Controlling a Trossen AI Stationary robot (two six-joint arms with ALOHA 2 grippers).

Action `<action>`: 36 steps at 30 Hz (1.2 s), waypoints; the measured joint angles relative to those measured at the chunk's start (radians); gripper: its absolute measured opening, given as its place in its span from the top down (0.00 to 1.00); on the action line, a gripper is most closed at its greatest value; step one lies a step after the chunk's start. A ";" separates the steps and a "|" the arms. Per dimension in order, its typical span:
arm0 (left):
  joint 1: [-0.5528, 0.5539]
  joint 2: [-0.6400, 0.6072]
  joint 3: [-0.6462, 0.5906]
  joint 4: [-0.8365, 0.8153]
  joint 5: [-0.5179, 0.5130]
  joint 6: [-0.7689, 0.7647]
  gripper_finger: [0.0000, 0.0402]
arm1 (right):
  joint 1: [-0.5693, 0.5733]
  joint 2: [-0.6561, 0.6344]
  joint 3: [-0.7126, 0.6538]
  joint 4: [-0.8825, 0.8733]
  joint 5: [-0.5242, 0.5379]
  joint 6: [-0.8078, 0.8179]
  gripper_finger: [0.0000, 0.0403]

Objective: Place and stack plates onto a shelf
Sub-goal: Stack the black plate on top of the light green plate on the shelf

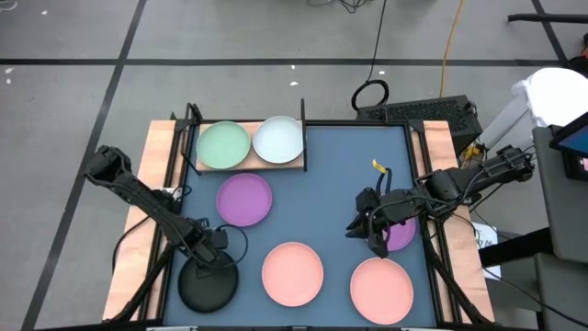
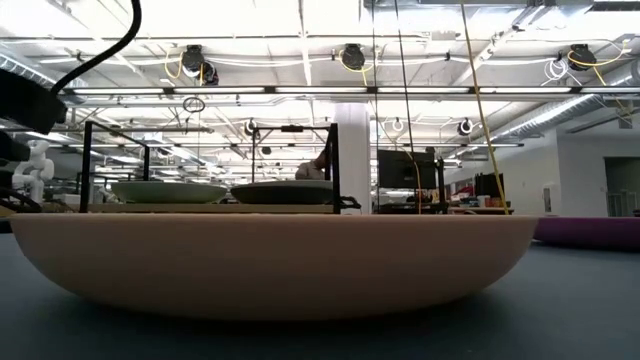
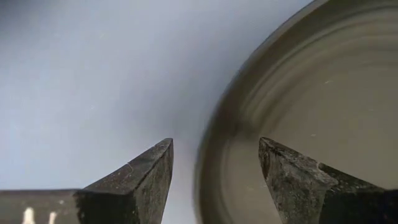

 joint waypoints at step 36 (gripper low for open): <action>0.007 0.002 -0.006 0.065 0.112 0.007 0.41 | 0.000 0.000 0.000 -0.001 0.000 -0.055 0.81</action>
